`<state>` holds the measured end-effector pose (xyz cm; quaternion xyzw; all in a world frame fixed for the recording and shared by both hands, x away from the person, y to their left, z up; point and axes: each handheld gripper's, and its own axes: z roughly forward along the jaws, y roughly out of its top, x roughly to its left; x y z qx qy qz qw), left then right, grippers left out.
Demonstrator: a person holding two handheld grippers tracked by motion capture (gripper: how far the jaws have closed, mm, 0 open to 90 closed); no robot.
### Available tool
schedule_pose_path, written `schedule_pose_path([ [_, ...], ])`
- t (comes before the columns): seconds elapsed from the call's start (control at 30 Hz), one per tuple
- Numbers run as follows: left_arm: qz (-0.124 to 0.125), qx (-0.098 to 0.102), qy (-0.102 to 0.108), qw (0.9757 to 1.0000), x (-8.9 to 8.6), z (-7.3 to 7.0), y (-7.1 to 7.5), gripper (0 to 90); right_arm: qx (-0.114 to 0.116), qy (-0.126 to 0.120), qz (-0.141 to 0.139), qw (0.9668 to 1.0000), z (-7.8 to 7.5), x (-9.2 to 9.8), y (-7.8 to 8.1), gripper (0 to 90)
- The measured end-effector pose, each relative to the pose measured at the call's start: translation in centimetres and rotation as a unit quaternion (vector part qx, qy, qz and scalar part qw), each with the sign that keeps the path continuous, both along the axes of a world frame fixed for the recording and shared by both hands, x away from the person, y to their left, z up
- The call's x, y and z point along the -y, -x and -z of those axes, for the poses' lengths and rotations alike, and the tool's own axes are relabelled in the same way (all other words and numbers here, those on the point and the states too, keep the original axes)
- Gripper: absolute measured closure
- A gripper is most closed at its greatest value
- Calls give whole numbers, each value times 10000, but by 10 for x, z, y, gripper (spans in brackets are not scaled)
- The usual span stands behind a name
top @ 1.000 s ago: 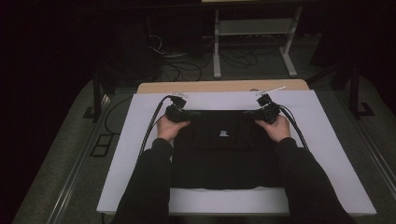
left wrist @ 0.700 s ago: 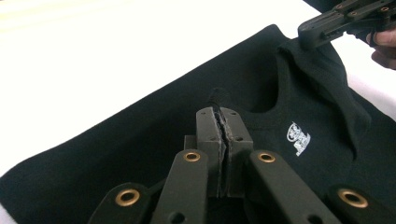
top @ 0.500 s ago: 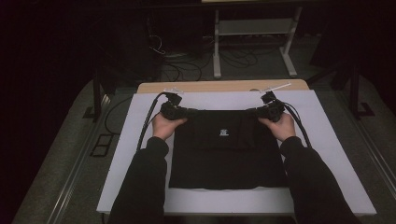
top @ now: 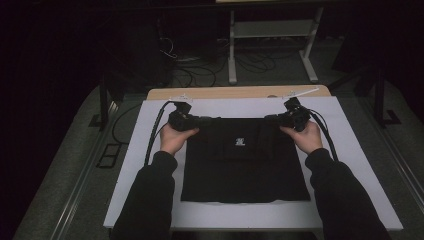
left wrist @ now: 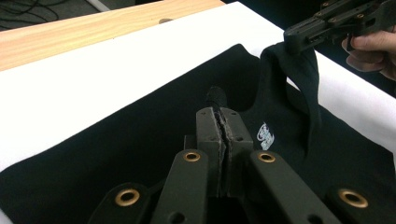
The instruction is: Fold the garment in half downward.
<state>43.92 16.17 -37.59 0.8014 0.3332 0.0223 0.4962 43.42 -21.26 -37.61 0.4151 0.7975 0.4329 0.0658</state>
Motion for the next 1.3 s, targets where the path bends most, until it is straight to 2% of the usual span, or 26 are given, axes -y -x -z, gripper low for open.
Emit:
schedule_pose_path([
  [0.2,-21,44,47,10000,-5,-3,9,870,19,-175,-10,9998,1,5,10,852],
  [0.43,-38,21,134,9999,-7,2,19,870,23,-312,-89,9995,5,8,23,852],
  [0.7,52,28,203,9998,-9,8,37,870,27,-497,-260,9984,12,7,43,852],
  [1.03,18,23,343,9994,-19,17,63,869,-72,-506,-435,9977,20,5,66,852],
  [1.3,110,61,375,9992,-21,21,81,869,-217,-483,-488,9974,28,4,79,852],
])
